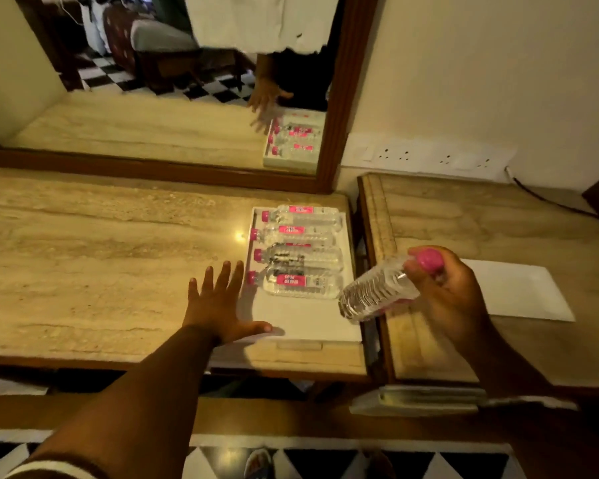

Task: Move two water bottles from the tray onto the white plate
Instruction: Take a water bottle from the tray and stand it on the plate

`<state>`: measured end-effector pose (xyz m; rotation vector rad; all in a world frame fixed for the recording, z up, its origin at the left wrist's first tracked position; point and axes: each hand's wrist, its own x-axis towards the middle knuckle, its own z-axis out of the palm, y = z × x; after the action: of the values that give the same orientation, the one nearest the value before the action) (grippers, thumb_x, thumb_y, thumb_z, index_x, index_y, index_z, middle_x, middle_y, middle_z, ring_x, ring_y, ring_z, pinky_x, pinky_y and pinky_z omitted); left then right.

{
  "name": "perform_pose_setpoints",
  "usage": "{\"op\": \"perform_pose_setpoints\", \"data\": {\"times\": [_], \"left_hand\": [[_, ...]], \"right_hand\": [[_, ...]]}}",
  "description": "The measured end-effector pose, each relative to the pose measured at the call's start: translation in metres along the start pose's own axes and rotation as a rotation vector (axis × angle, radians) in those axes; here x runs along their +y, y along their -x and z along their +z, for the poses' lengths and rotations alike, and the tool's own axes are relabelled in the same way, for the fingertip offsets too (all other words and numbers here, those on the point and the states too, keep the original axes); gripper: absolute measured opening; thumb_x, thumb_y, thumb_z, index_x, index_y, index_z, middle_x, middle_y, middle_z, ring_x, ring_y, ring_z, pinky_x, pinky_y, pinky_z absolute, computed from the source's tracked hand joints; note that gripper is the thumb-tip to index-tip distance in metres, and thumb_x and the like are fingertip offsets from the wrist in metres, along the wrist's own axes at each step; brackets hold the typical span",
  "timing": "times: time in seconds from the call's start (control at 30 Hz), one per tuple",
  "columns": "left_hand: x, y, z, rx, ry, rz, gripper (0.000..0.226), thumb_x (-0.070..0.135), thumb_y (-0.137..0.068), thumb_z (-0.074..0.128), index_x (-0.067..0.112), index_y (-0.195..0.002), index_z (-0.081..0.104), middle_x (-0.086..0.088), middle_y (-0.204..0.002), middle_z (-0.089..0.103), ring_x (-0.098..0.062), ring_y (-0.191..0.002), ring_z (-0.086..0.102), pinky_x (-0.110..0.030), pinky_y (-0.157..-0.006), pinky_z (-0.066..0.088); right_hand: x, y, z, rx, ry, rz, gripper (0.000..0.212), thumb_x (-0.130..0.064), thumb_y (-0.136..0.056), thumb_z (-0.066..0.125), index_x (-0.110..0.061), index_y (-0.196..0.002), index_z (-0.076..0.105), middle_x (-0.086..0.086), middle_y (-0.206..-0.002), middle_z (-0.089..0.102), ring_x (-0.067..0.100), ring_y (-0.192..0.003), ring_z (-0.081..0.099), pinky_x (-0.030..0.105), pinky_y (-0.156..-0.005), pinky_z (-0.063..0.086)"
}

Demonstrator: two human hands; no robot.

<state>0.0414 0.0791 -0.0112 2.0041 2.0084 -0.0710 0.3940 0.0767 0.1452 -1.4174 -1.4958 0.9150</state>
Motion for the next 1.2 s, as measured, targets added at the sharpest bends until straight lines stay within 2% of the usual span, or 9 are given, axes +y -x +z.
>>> {"op": "perform_pose_setpoints", "data": {"times": [0.13,0.27,0.37,0.5,0.63,0.7,0.87,1.07,1.2], "left_hand": [[0.090,-0.023,-0.022,0.106,0.054,0.083,0.145,0.111,-0.045,0.024,0.030,-0.157,-0.021,-0.006,-0.167,-0.020,-0.033,-0.152,-0.020,-0.062,-0.121,-0.011],[0.211,-0.035,-0.011,0.118,0.078,0.154,0.142,0.110,-0.046,0.026,0.034,-0.157,-0.018,-0.007,-0.168,-0.018,-0.033,-0.152,-0.019,-0.062,-0.122,-0.006],[0.291,-0.039,0.010,0.085,0.066,0.193,0.135,0.113,-0.046,0.018,0.041,-0.150,-0.030,-0.004,-0.164,-0.026,-0.033,-0.147,-0.028,-0.065,-0.120,-0.005],[0.359,-0.039,0.031,0.105,0.160,0.188,0.132,0.115,-0.043,0.015,0.044,-0.135,-0.048,-0.004,-0.159,-0.028,-0.024,-0.140,-0.035,-0.055,-0.115,-0.017],[0.377,-0.028,0.048,0.061,0.154,0.093,0.149,0.113,-0.050,0.033,0.022,-0.155,-0.022,-0.008,-0.163,-0.029,-0.026,-0.147,-0.030,-0.052,-0.122,-0.013],[0.379,-0.022,0.053,0.045,0.108,0.079,0.146,0.111,-0.056,0.034,0.020,-0.156,-0.020,-0.012,-0.164,-0.026,-0.028,-0.149,-0.028,-0.052,-0.124,-0.011],[0.379,-0.022,0.054,0.052,0.040,0.065,0.144,0.110,-0.059,0.033,0.018,-0.158,-0.015,-0.012,-0.165,-0.025,-0.029,-0.149,-0.028,-0.050,-0.123,-0.013],[0.379,-0.024,0.056,0.064,0.019,0.059,0.144,0.112,-0.057,0.028,0.019,-0.160,-0.011,-0.011,-0.166,-0.022,-0.028,-0.150,-0.027,-0.047,-0.120,-0.017],[0.377,-0.025,0.060,0.071,0.009,0.064,0.143,0.111,-0.057,0.029,0.020,-0.160,-0.011,-0.009,-0.166,-0.022,-0.027,-0.149,-0.028,-0.047,-0.119,-0.018]], "right_hand": [[0.001,0.002,-0.078,-0.023,0.018,-0.053,0.033,-0.043,-0.074,0.066,-0.025,-0.101,0.066,-0.001,-0.094,0.072,0.014,-0.086,0.068,0.031,-0.074,0.055],[0.021,-0.006,-0.152,-0.068,0.171,-0.063,0.026,-0.039,-0.073,0.072,-0.022,-0.092,0.068,-0.006,-0.088,0.072,0.004,-0.082,0.065,0.027,-0.070,0.051],[0.043,-0.023,-0.197,-0.066,0.296,-0.087,0.020,-0.036,-0.074,0.076,-0.030,-0.089,0.066,-0.014,-0.087,0.068,-0.002,-0.081,0.061,0.023,-0.068,0.045],[0.062,-0.055,-0.232,0.023,0.300,-0.172,0.029,-0.040,-0.073,0.076,-0.027,-0.096,0.064,-0.010,-0.090,0.065,0.011,-0.087,0.060,0.026,-0.071,0.043],[0.069,-0.080,-0.232,0.004,0.231,-0.231,0.028,-0.041,-0.074,0.074,-0.028,-0.096,0.062,-0.012,-0.088,0.063,0.004,-0.084,0.057,0.020,-0.069,0.042],[0.074,-0.089,-0.227,-0.003,0.212,-0.233,0.028,-0.042,-0.075,0.074,-0.029,-0.096,0.062,-0.016,-0.087,0.061,-0.002,-0.083,0.055,0.017,-0.068,0.041],[0.088,-0.101,-0.207,-0.028,0.237,-0.251,0.040,-0.049,-0.074,0.073,-0.022,-0.103,0.066,-0.010,-0.093,0.065,0.009,-0.086,0.058,0.020,-0.067,0.042],[0.093,-0.102,-0.198,0.035,0.293,-0.318,0.050,-0.066,-0.070,0.064,-0.024,-0.098,0.067,-0.018,-0.087,0.059,0.003,-0.079,0.055,0.011,-0.062,0.036],[0.098,-0.102,-0.202,0.028,0.292,-0.290,0.061,-0.078,-0.067,0.054,-0.027,-0.099,0.063,-0.016,-0.091,0.063,0.007,-0.084,0.059,0.020,-0.064,0.047]]}}
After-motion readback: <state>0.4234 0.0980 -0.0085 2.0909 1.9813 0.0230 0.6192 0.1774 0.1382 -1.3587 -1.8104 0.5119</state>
